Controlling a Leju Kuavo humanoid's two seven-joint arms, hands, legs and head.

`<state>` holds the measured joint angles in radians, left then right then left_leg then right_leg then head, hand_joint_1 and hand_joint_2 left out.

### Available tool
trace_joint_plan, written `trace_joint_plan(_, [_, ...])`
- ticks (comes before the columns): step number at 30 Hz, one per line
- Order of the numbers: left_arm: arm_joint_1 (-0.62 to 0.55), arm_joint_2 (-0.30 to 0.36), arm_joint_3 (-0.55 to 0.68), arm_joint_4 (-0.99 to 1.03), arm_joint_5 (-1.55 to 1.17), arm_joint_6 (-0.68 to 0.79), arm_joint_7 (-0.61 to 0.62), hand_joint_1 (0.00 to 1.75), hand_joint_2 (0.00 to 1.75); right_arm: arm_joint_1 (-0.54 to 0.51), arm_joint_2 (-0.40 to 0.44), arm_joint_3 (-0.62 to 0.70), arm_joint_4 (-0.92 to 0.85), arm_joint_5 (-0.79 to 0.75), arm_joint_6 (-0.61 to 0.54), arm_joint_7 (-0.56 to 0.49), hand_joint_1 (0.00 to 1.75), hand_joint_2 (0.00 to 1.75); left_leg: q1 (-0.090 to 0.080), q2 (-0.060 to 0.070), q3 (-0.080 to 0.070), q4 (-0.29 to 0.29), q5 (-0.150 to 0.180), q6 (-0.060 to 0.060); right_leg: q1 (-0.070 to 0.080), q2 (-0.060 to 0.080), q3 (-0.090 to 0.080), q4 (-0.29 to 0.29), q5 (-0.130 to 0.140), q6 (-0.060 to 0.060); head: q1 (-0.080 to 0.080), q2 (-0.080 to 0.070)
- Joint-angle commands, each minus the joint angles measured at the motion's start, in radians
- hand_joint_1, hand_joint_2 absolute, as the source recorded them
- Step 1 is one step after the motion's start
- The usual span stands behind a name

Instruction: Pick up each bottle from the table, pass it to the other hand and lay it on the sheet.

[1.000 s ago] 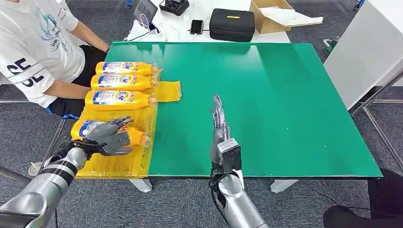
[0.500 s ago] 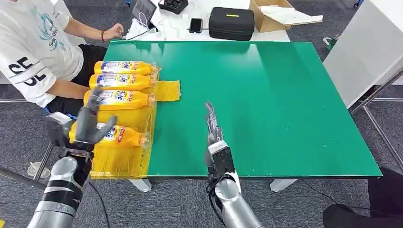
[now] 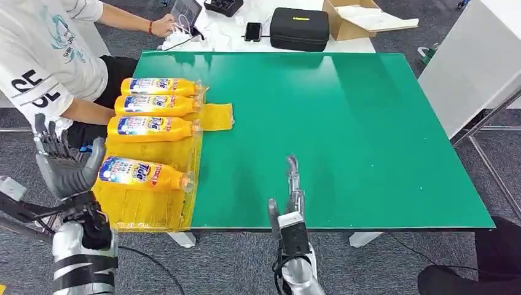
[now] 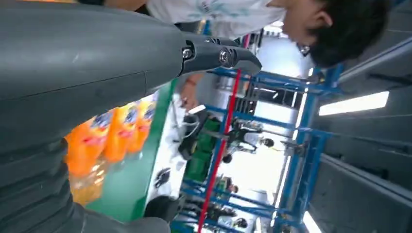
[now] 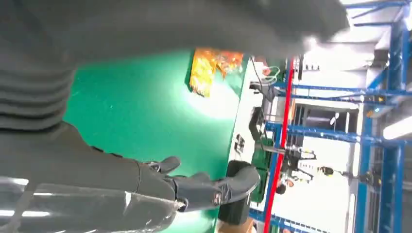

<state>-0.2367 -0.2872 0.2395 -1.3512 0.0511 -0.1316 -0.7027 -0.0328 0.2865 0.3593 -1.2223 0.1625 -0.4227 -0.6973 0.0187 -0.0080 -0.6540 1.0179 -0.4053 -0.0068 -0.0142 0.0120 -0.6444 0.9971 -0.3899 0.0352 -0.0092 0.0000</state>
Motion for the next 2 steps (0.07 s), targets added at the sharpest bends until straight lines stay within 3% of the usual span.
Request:
trace_joint_plan(1, [0.040, -0.032, -0.030, -0.043, -0.001, 0.004, 0.005, 0.00, 1.75, 0.038, -0.026, -0.043, -0.073, -0.005, -0.004, -0.001, 0.00, 1.75, 0.000, -0.001, 0.005, 0.000, -0.001, 0.001, 0.001, -0.003, 0.005, 0.000, -0.002, -0.001, 0.000, 0.000])
trace_joint_plan(2, [0.040, -0.032, -0.030, -0.043, -0.001, 0.004, 0.005, 0.00, 1.75, 0.038, -0.026, -0.043, -0.073, -0.005, -0.004, -0.001, 0.00, 1.75, 0.000, -0.001, 0.003, -0.001, 0.000, 0.001, 0.001, -0.002, 0.004, 0.000, -0.001, -0.001, 0.000, 0.000])
